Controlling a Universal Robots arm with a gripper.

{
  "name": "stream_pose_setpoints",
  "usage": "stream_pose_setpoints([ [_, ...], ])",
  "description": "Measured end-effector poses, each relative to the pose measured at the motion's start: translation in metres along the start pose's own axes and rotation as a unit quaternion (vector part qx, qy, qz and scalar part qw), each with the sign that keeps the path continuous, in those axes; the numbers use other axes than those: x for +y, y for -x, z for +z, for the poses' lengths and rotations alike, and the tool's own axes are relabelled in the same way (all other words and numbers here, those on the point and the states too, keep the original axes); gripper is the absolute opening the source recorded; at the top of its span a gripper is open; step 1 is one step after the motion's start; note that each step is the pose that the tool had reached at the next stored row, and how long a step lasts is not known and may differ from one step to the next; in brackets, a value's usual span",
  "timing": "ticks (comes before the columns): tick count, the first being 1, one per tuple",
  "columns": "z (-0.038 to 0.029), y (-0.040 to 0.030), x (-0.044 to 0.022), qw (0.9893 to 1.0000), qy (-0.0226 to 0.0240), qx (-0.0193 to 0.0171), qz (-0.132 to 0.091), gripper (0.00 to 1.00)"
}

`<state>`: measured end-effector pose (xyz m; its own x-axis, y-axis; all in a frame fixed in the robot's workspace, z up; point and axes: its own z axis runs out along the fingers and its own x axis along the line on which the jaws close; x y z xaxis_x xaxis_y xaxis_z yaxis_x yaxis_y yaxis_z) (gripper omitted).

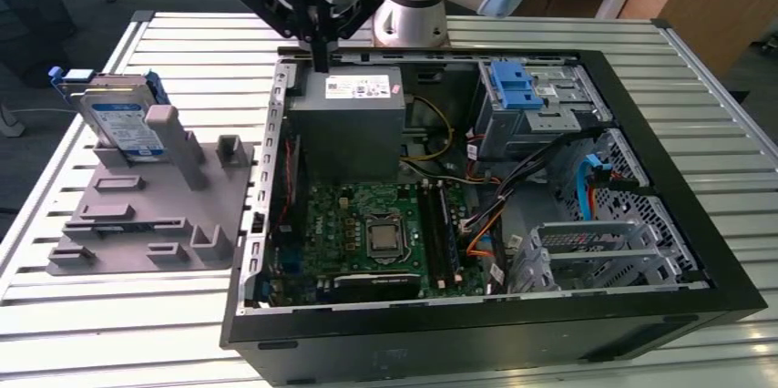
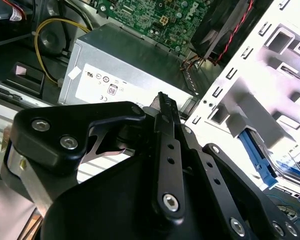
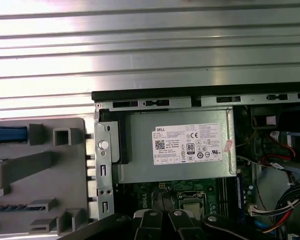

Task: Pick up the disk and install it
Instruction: 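Reach for the disk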

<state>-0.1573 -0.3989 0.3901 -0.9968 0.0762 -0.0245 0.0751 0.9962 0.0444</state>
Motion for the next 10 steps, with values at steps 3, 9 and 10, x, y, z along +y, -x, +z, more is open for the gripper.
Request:
stream_pose_setpoints([
  [3,0.0001,-0.0008,-0.0001,1.0000,0.0000,0.0000,0.000,0.11],
  [9,0.0004,-0.0022,-0.0002,1.0000,0.0000,0.0000,0.000,0.11],
  [10,0.0004,-0.0025,-0.0002,1.0000,0.0000,0.0000,0.000,0.11],
])
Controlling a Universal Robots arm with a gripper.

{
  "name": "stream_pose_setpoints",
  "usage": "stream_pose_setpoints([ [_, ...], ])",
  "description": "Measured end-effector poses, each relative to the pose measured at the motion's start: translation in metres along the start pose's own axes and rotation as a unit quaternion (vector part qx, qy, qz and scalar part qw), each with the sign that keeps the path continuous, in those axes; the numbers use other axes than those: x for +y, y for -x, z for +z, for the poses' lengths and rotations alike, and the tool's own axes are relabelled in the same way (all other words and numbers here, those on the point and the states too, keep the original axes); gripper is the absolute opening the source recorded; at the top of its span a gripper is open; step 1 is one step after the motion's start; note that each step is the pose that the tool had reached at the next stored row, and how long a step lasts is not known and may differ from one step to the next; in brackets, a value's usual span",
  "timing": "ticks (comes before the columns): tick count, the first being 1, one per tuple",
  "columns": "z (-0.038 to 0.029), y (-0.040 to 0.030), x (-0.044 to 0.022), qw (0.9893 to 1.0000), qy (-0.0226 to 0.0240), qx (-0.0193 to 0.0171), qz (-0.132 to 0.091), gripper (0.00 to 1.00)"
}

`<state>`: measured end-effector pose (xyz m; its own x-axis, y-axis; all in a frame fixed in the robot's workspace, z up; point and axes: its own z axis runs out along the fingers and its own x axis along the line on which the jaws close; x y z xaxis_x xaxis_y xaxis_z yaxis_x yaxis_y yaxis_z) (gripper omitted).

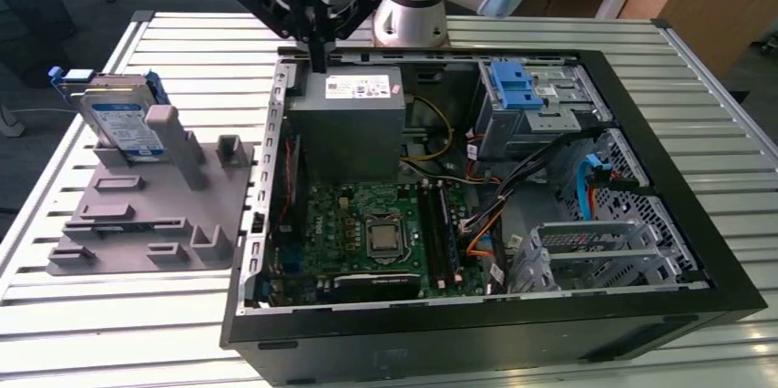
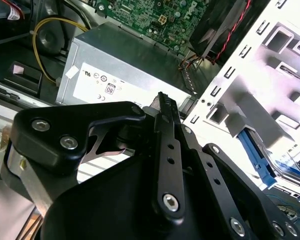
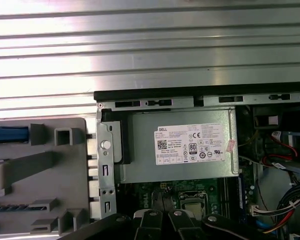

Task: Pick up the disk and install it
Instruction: 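Reach for the disk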

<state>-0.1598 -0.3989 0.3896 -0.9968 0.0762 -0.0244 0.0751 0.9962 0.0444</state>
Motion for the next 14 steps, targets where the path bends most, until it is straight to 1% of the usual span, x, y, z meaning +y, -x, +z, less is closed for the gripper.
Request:
stream_pose_setpoints([
  [14,0.0003,-0.0014,0.0000,1.0000,0.0000,0.0000,0.000,0.11],
])
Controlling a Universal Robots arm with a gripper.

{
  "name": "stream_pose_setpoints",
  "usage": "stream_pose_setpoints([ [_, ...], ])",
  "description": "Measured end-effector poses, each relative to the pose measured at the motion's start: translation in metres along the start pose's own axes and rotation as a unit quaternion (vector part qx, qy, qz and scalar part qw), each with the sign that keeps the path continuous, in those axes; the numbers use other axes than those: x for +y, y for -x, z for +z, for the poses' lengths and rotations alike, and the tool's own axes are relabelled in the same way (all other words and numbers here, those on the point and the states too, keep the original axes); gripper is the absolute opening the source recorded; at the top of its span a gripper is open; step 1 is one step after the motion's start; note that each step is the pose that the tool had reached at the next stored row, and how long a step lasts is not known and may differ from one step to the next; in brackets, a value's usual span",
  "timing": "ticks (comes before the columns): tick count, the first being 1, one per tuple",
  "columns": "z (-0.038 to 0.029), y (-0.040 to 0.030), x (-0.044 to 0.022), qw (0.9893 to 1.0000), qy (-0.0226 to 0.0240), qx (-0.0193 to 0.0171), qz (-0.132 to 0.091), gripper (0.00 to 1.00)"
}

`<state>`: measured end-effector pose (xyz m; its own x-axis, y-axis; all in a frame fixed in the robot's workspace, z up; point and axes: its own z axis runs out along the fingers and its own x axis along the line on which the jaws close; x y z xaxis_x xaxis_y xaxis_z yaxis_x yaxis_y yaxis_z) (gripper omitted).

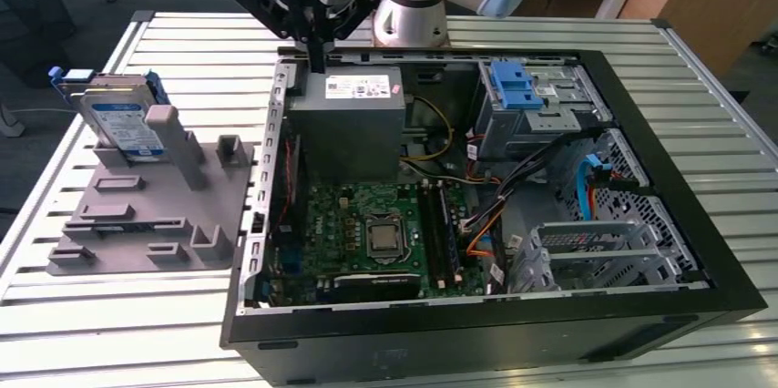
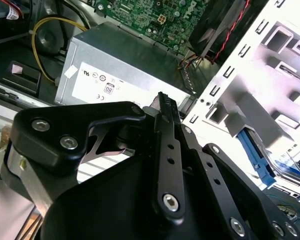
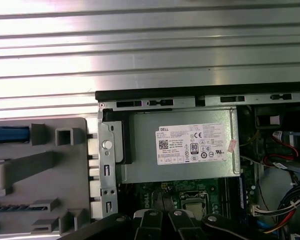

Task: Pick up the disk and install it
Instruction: 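Reach for the disk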

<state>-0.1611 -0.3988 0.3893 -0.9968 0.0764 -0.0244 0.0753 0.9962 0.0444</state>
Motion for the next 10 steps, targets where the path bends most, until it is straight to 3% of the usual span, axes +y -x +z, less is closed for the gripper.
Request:
stream_pose_setpoints([
  [4,0.0000,-0.0045,0.0018,1.0000,-0.0001,0.0001,0.000,0.11],
  [10,0.0003,-0.0215,0.0121,1.0000,0.0000,0.0000,0.000,0.11],
])
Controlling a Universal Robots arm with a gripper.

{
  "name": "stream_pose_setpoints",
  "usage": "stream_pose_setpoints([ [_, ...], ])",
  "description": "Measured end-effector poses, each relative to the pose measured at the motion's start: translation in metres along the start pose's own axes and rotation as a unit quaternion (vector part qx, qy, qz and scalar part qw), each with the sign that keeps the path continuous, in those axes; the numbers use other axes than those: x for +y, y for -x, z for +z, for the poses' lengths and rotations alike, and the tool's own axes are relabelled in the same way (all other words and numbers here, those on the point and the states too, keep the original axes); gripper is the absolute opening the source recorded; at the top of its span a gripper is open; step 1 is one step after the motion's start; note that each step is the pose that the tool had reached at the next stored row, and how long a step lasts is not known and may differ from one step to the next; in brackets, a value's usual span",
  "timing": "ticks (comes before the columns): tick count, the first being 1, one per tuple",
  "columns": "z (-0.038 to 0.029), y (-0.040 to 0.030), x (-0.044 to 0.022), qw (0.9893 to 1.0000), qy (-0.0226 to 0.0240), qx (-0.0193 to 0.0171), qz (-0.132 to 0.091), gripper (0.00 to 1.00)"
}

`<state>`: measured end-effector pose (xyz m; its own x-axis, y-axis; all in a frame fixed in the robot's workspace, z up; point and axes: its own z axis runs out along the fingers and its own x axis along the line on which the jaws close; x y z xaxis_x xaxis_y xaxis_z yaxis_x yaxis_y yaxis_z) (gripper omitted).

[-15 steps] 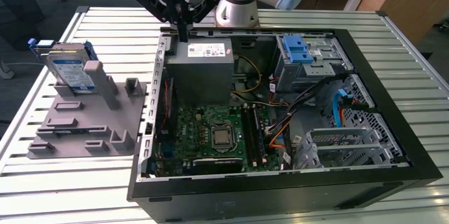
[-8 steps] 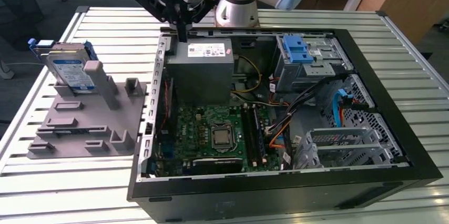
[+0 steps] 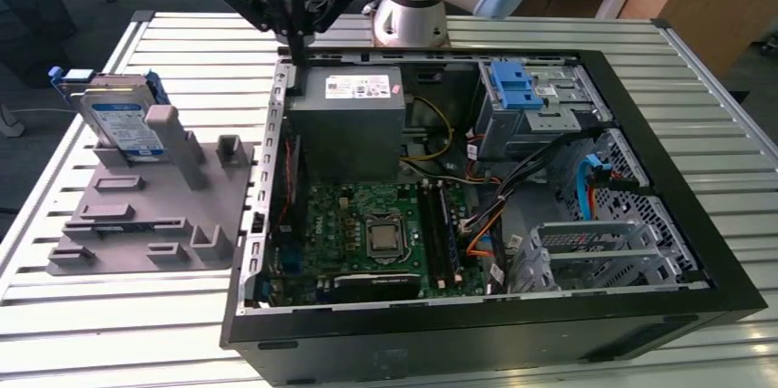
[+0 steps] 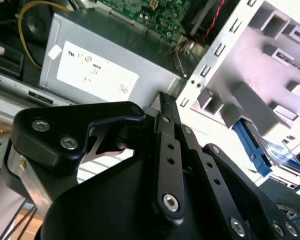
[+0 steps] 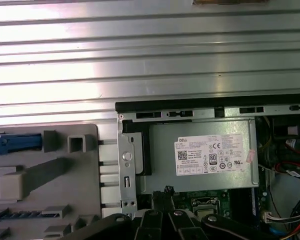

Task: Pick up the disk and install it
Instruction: 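Reach for the disk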

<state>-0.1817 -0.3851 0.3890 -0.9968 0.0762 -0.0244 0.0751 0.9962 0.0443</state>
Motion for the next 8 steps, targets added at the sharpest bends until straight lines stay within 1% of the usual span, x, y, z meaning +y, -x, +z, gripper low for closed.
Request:
stream_pose_setpoints([
  [1,0.0000,-0.0020,0.0015,1.0000,0.0000,0.0000,0.000,0.11],
  [3,0.0002,-0.0029,0.0034,1.0000,0.0000,0.0000,0.000,0.11],
  [8,0.0002,-0.0030,0.0034,1.0000,0.0000,0.0000,0.000,0.11],
])
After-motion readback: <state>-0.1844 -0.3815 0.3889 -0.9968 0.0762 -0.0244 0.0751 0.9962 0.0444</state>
